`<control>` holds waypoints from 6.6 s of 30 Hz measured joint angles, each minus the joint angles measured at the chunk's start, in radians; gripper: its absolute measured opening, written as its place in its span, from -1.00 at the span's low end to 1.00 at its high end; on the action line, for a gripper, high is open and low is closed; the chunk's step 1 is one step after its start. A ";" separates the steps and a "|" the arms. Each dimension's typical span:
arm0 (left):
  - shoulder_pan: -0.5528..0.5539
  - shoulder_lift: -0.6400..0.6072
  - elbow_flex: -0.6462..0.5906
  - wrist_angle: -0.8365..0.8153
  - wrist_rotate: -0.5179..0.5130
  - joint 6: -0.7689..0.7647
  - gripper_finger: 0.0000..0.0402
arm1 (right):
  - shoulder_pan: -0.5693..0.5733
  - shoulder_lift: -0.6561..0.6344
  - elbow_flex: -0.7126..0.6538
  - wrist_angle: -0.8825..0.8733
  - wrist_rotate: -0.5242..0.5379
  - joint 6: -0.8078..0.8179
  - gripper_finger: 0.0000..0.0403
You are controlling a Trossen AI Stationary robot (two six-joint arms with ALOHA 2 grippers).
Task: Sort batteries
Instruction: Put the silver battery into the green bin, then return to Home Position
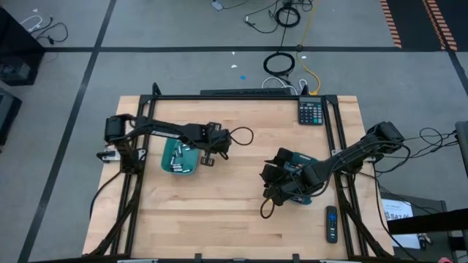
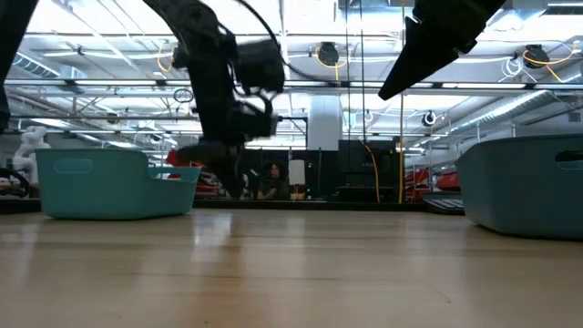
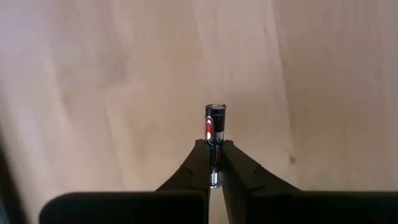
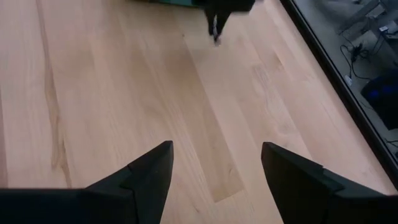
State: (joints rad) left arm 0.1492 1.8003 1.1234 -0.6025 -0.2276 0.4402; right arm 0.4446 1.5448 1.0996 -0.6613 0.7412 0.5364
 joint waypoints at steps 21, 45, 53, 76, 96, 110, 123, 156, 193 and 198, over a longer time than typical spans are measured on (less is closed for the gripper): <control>-0.170 -0.272 -0.096 -0.583 -0.212 -0.673 -0.61 | 0.022 0.000 0.000 -0.062 -0.013 0.088 0.17; -0.432 -0.908 -0.460 0.093 -0.355 -0.691 -0.49 | -0.173 -0.337 0.000 0.185 -0.035 -0.259 -0.21; -0.465 -1.025 -0.676 0.369 -0.350 -0.748 -0.49 | -0.431 -0.426 -0.110 0.365 -0.386 -0.386 -0.60; -0.571 -1.046 -0.705 0.500 -0.488 -0.697 -0.49 | -0.693 -0.985 -0.929 1.139 -0.651 -0.330 -0.99; -0.570 -1.255 -1.070 0.939 -0.489 -0.769 -0.49 | -0.726 -1.060 -1.085 1.346 -0.642 -0.489 -1.00; -0.570 -1.272 -1.116 0.926 -0.596 -0.878 -0.49 | -0.726 -1.060 -1.085 1.307 -0.634 -0.528 -1.00; -0.570 -1.271 -1.117 0.926 -0.565 -0.879 -0.49 | -0.726 -1.059 -1.085 1.269 -0.633 -0.496 -1.00; -0.570 -1.271 -1.118 0.926 -0.562 -0.878 -0.49 | -0.726 -1.059 -1.085 1.269 -0.634 -0.496 -1.00; -0.570 -1.271 -1.119 0.926 -0.561 -0.878 -0.49 | -0.725 -1.059 -1.084 1.269 -0.634 -0.496 -1.00; -0.570 -1.271 -1.119 0.925 -0.561 -0.878 -0.49 | -0.725 -1.059 -1.084 1.269 -0.634 -0.496 -1.00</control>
State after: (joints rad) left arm -0.4206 0.5297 0.0044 0.3230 -0.7888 -0.4374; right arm -0.2807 0.4858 0.0154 0.6077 0.1074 0.0406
